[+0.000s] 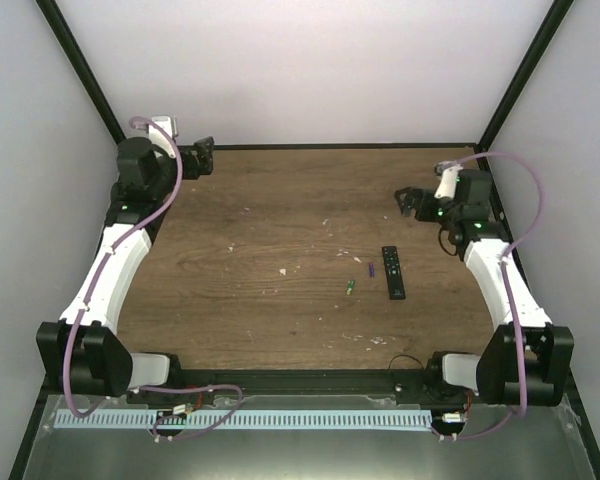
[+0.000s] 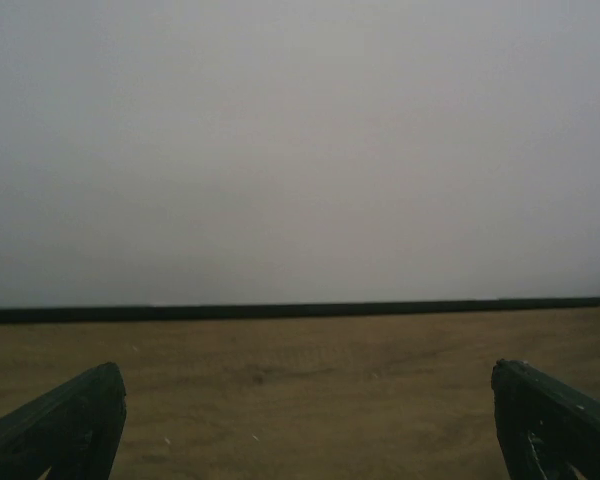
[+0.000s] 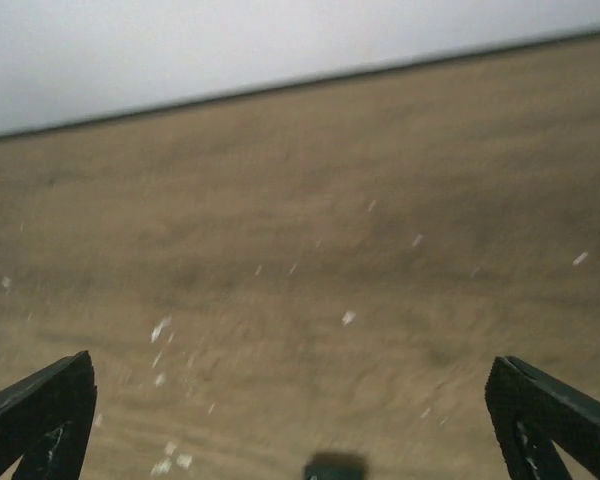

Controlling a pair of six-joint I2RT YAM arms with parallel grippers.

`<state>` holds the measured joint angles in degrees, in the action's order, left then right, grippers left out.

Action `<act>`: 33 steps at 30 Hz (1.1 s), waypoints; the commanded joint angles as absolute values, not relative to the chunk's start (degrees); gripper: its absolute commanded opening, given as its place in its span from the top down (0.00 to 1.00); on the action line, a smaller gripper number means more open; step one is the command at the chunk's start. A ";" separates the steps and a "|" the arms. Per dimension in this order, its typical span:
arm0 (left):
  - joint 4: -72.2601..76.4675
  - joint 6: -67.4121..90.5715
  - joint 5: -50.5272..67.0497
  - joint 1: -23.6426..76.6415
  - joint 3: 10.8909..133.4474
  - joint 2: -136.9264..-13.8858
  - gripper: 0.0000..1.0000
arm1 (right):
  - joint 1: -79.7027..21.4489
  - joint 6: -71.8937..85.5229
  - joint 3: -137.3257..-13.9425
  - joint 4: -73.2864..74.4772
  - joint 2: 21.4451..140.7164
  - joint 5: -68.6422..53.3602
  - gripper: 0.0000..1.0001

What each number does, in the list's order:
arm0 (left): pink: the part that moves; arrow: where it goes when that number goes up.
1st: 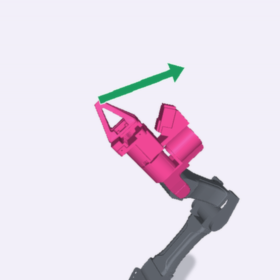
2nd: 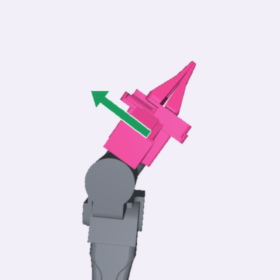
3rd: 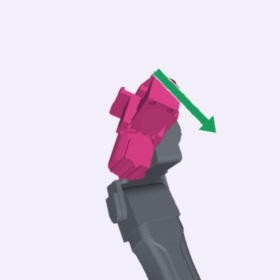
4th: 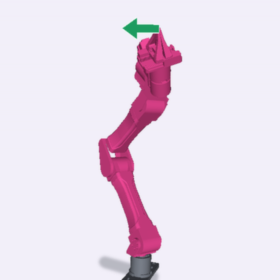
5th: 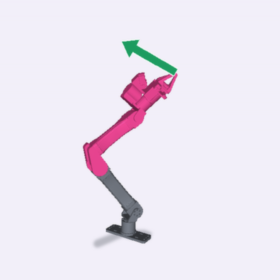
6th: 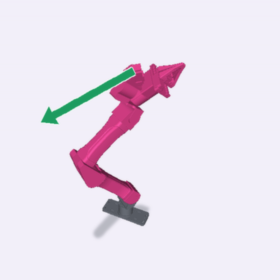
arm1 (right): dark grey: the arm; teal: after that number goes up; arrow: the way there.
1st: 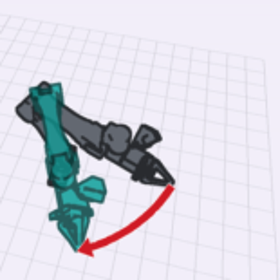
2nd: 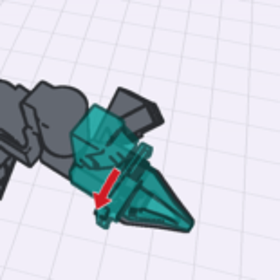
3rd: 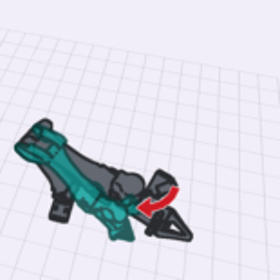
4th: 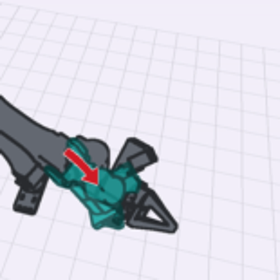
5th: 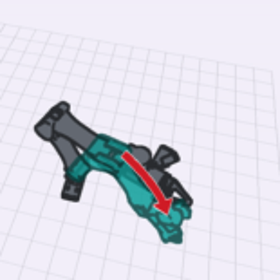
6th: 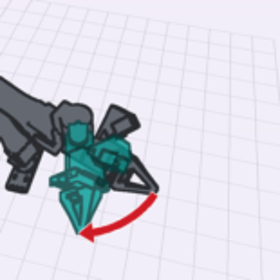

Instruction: Load the batteries into the remote control

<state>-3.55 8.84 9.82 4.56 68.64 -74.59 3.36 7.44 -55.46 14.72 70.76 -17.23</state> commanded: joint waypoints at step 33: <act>-7.69 12.04 12.47 11.90 67.08 -76.54 0.00 | -11.93 18.63 -56.23 44.03 92.11 -2.55 0.11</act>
<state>-7.42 12.03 11.90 11.73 66.22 -76.49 -11.46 17.67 -54.61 43.42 90.48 -4.16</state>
